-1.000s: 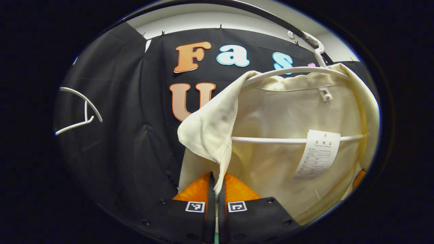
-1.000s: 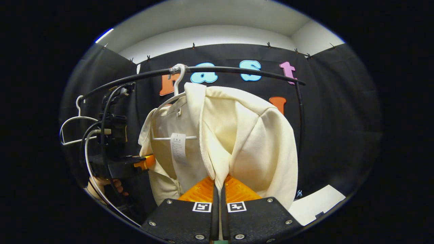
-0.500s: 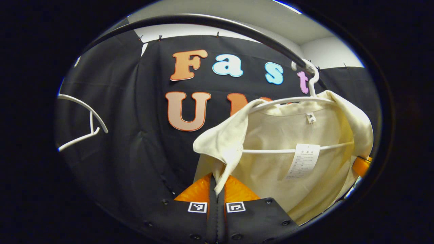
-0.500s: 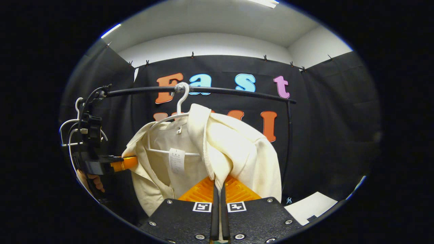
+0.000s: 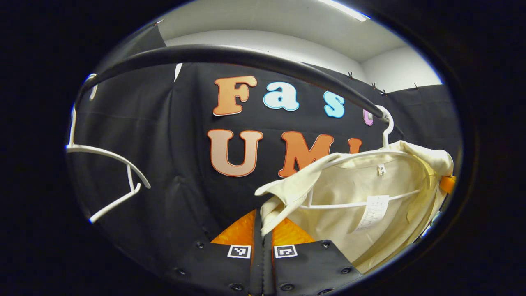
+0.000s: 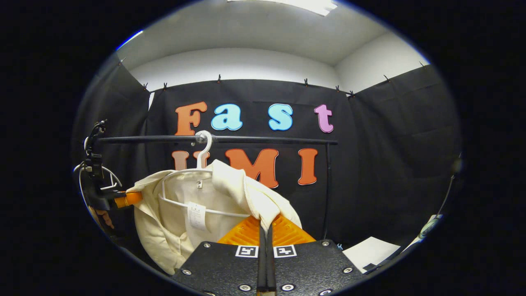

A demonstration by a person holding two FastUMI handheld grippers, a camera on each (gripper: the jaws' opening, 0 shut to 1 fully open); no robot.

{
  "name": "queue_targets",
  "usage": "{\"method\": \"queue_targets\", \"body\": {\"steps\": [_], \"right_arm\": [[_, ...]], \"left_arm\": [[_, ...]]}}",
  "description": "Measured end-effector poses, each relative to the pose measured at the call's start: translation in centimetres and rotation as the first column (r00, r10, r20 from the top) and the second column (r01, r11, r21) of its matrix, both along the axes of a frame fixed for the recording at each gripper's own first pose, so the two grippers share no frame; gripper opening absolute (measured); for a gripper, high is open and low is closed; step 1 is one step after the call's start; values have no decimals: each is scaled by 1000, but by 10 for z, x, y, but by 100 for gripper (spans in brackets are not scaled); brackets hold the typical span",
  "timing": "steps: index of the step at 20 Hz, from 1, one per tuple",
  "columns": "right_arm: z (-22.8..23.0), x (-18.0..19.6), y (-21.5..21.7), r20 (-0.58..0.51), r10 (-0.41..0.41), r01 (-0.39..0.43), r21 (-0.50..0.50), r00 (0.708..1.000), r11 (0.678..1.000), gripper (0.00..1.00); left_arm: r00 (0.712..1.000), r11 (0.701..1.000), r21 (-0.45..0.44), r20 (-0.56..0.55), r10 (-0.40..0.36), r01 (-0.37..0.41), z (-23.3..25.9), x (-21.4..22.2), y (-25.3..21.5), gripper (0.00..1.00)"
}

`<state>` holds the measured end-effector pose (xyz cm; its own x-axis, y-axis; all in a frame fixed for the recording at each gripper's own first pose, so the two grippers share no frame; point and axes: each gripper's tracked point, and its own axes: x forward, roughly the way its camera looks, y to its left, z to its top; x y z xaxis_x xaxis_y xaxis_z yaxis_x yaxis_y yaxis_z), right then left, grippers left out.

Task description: Grasp the clothes on the hanger with both hands and then place them into the laundry hamper below.

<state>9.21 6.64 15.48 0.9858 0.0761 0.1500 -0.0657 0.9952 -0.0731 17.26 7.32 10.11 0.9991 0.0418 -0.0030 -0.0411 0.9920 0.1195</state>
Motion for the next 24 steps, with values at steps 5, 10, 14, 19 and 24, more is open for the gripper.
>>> {"method": "queue_targets", "body": {"steps": [5, 10, 14, 19, 24], "right_arm": [[29, 13, -43, 17, -69, 68, 43, 997, 997, 0], [51, 24, -67, 37, -101, 100, 10, 994, 995, 0], [59, 40, -82, 44, -111, 111, -9, 993, 994, 0], [28, 62, -87, -22, -83, 84, 29, 996, 996, 0], [10, 75, -87, -59, -51, 53, 33, 997, 998, 0]], "left_arm": [[998, 1000, 5, 48, 29, -30, 25, 4, 27, 7], [996, 999, 35, 84, 32, -35, 41, 10, 32, 7], [997, 999, 34, 81, 22, -25, 42, 21, 36, 6], [998, 999, 26, 58, 27, -29, 30, 26, 42, 6], [999, 999, 27, 20, 36, -37, 13, 39, 44, 7]]}}
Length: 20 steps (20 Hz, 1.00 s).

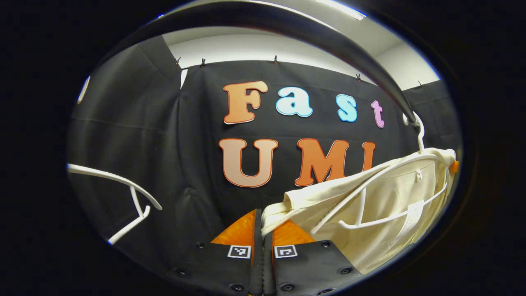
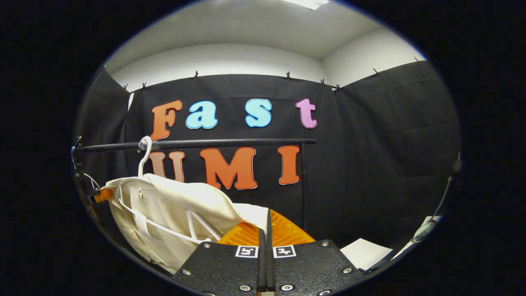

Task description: Grasp the clothes on the hanger with both hands and then place them into the laundry hamper below.

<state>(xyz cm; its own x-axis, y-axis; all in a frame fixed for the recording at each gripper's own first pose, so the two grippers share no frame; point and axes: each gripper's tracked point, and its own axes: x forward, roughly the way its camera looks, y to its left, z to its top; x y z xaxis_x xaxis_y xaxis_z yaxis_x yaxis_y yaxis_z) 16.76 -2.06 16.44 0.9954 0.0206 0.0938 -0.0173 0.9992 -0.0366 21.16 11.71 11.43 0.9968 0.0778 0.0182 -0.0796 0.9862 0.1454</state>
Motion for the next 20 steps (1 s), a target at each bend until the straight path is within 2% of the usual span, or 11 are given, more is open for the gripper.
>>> {"method": "queue_targets", "body": {"steps": [3, 6, 16, 20], "right_arm": [[-2, 15, -2, -23, 31, -30, 31, 999, 999, 0], [-8, 29, -2, -45, 50, -49, 20, 998, 999, 0], [-15, 58, -10, -100, 144, -136, 81, 984, 987, 0], [-5, 71, -10, -109, 190, -185, 55, 976, 981, 0]], "left_arm": [[1000, 1000, 10, -5, 13, -13, -3, 6, 7, 7], [1000, 1000, 23, -8, 16, -16, -3, 4, 4, 7], [1000, 999, -34, -1, 19, -19, -1, -9, 0, 6], [999, 999, -32, 11, 36, -35, 1, -17, 4, 6]]}}
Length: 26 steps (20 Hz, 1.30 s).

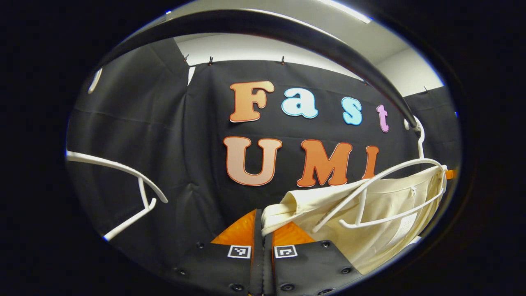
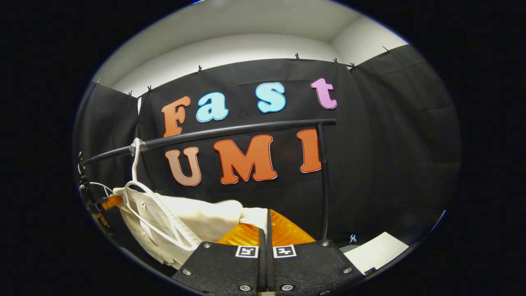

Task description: Grasp the clothes on the hanger with both hands and then place them into the laundry hamper below.

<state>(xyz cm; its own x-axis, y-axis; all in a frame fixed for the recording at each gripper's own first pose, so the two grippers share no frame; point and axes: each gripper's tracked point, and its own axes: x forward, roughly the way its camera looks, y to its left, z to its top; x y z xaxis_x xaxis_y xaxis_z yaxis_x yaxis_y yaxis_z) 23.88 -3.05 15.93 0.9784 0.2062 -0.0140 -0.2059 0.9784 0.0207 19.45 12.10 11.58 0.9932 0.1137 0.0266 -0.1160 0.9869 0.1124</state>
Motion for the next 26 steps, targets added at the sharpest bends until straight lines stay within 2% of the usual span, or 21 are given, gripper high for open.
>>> {"method": "queue_targets", "body": {"steps": [6, 12, 15, 20, 23, 26], "right_arm": [[-19, 9, 3, -46, 99, -97, 52, 994, 994, 0], [-64, 6, -5, -96, 157, -144, 130, 983, 981, 0], [-93, 2, -5, -141, 177, -146, 203, 974, 968, 0], [-127, -17, -6, -159, 148, -120, 171, 976, 978, 0], [-144, -36, -10, -165, 102, -75, 163, 981, 984, 0], [-157, -53, -13, -160, 29, -11, 114, 987, 993, 0]], "left_arm": [[999, 999, -37, -27, 31, -32, -18, -13, 6, 7], [997, 999, -14, -60, 50, -51, -37, -34, 9, 7], [995, 998, -43, -91, 46, -50, -51, -42, 11, 6], [987, 995, -63, -140, 72, -81, -79, -52, 20, 7], [983, 994, -53, -167, 82, -92, -94, -67, 19, 7], [980, 995, -52, -184, 75, -86, -108, -75, 16, 6]]}}
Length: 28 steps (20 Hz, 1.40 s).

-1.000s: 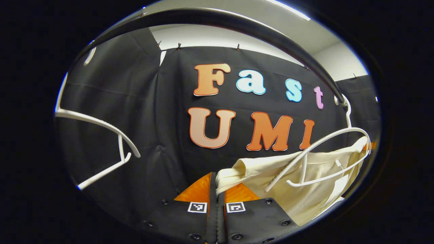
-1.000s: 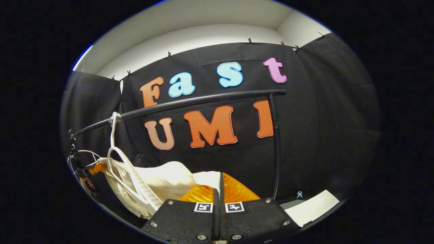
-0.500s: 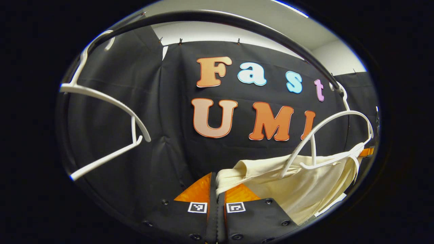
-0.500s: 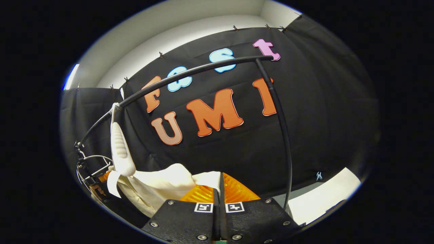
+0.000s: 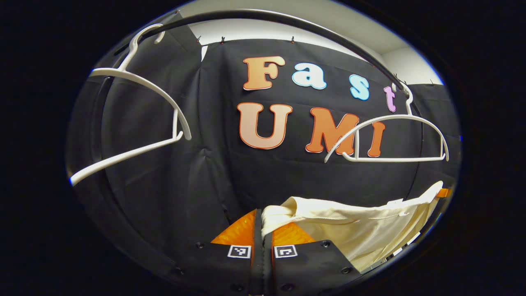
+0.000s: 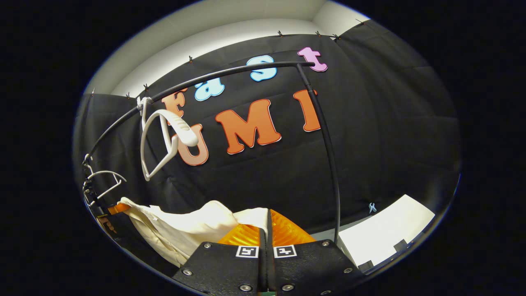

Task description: Grasp the clothes on the hanger with both hands and then place them into the laundry hamper below.

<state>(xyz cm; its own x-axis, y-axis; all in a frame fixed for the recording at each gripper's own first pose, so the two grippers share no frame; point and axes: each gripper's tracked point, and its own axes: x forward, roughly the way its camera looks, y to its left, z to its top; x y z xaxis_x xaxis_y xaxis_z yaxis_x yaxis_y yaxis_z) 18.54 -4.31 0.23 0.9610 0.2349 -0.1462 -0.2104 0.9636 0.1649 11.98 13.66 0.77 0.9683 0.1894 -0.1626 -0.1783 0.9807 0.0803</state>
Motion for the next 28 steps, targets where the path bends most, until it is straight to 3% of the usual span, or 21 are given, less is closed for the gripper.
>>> {"method": "queue_targets", "body": {"steps": [7, 13, 28], "right_arm": [[-4, -39, 5, 7, -81, 81, -43, 997, 996, 0], [-4, -60, 38, 23, -99, 100, -65, 995, 993, 0], [-19, -67, 145, 10, -12, 13, -87, 1000, 996, 0]], "left_arm": [[996, 997, -46, -52, -67, 64, -10, -8, -26, 6], [984, 984, -89, -74, -160, 153, -21, -7, -72, 6], [904, 906, -153, -109, -413, 396, -42, -8, -219, 6]]}}
